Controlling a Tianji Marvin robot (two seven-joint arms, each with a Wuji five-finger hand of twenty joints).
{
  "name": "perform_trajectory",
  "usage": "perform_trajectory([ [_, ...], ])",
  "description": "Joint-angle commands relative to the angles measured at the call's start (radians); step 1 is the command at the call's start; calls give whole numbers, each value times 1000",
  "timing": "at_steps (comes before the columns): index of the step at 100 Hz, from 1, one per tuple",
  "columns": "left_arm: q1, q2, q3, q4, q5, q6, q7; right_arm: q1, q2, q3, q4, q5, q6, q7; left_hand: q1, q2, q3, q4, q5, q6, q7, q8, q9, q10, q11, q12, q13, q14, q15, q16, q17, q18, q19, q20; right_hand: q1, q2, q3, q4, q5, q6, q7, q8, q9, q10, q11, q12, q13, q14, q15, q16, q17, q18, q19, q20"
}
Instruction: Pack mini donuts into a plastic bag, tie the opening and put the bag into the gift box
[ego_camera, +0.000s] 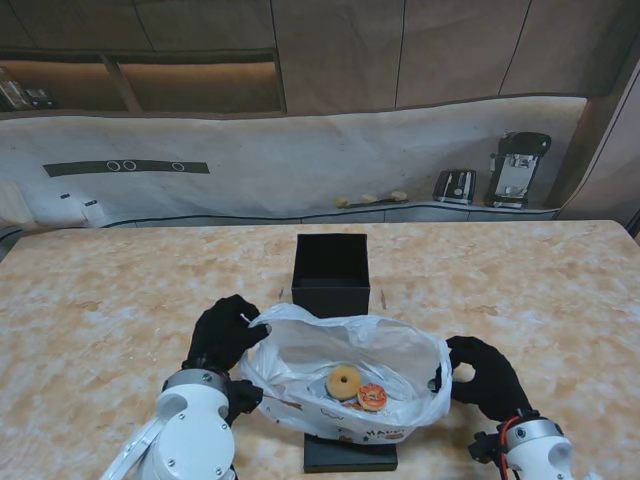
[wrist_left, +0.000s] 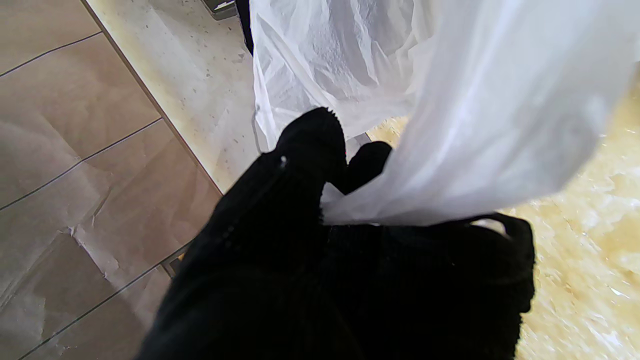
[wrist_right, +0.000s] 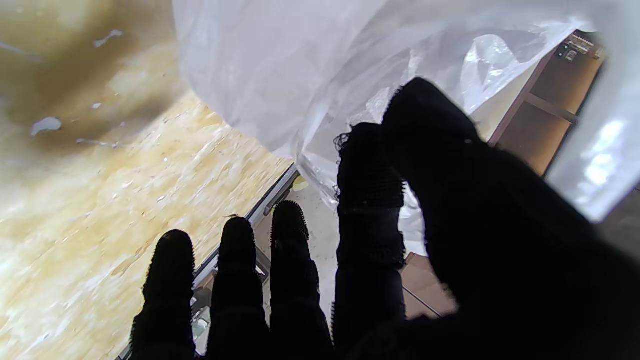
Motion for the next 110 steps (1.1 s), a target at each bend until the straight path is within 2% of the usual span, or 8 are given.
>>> perform_trajectory([
  [1,4,-2,2,-9,1,6,-18,-2,-10,-10,2,5,-6,19,35,7,-12,19,-15,-5,24,-2,-20,1,0,5,6,17,5,13,6,-13,20,1,21,-5,-19,-25,18,-40,21,-7,-41,-34,-4,-37,-29,-33,-13,-22,-19,-22,-15,2],
  [22,0,-3,4,-7,-5,12,-21,10,-4,-22,5,59,-18,65,35,6,-11,19,-13,-6,23,-2,-17,1,0,4,7,17,5,13,7,-12,21,3,23,-1,-28,-25,16,-57,20,-8,-61,-45,-25,-47,-52,-45,-47,-43,-32,-22,-87,-15],
  [44,2,-3,4,-6,-8,15,-23,24,14,-17,27,178,-93,184,35,6,-11,19,-12,-5,22,-2,-17,3,0,4,8,17,5,12,9,-11,21,3,20,-1,-31,-15,11,-86,19,-1,-117,-75,-94,-79,-115,-83,-153,-117,-93,-48,-343,-104],
  [65,1,-2,4,-4,-10,15,-27,47,27,-25,46,227,-118,254,36,5,-10,19,-11,-5,22,-1,-17,4,0,4,8,17,5,12,9,-11,21,3,31,-19,-34,-16,13,-110,18,-3,-127,-90,-123,-92,-133,-101,-180,-134,-100,-83,-415,-84],
  [77,1,-1,4,-4,-13,14,-32,67,35,-36,67,256,-160,292,36,5,-10,19,-10,-5,21,-1,-16,3,0,5,8,19,5,12,9,-11,21,4,32,-30,-39,-20,-2,-135,2,-17,-139,-103,-130,-95,-143,-111,-190,-140,-97,-105,-426,-72],
  [85,2,1,4,-5,-15,9,-37,80,37,-50,78,280,-182,304,37,5,-10,19,-9,-9,21,-2,-16,4,-1,5,7,18,4,12,9,-11,21,4,21,-38,-47,-34,-31,-148,-24,-44,-160,-110,-142,-99,-152,-118,-198,-146,-93,-118,-437,-64],
  [95,2,5,3,-7,-18,8,-53,98,36,-73,91,280,-200,292,53,-2,-10,17,7,-22,10,-13,-10,8,-9,5,5,21,3,12,3,-9,18,4,-1,-40,-79,-81,-74,-159,-47,-103,-179,-110,-145,-102,-159,-119,-199,-154,-81,-125,-474,-14],
  [110,1,17,0,-11,-12,12,-90,120,30,-108,108,263,-220,254,57,-4,-23,19,49,-35,-19,-36,-3,7,-24,10,4,22,1,13,1,-8,15,7,-79,-84,35,-150,-61,-160,-135,-102,-187,-110,-132,-97,-158,-117,-190,-153,-70,-127,-489,17],
])
